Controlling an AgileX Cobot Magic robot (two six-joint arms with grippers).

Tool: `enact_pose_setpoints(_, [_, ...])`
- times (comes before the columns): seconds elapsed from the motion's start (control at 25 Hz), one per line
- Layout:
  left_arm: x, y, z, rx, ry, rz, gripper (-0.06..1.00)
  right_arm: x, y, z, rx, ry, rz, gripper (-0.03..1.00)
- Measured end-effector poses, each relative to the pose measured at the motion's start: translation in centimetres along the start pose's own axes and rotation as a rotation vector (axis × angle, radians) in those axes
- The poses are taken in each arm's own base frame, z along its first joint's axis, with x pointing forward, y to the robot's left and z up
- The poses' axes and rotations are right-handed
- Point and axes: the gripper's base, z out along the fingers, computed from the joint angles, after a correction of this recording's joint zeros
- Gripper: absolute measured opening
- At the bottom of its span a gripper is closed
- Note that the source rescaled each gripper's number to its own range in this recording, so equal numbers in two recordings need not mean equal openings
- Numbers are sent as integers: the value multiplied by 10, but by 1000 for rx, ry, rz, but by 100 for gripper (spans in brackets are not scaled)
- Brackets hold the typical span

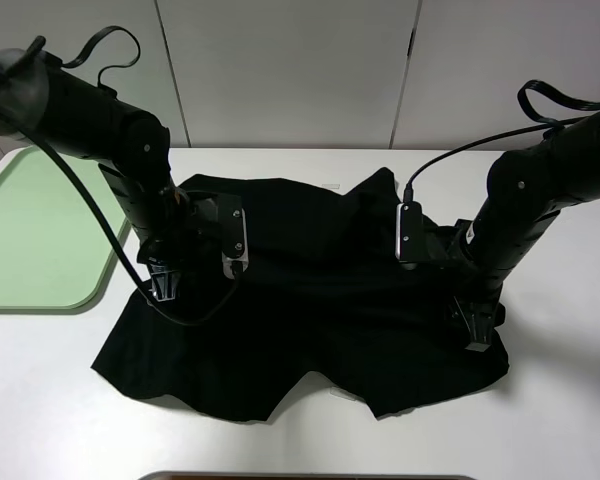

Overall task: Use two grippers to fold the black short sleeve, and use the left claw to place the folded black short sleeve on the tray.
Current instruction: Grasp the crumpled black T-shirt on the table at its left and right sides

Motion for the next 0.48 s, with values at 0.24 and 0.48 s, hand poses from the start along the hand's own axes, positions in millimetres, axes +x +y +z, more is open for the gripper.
enact_pose_setpoints(0.24, [-1, -4, 17, 52, 0, 21, 97, 0, 0, 0, 0, 0, 0, 64])
enact_pose_setpoints(0.48, [-4, -4, 18, 62, -15, 33, 95, 0, 0, 0, 0, 0, 0, 64])
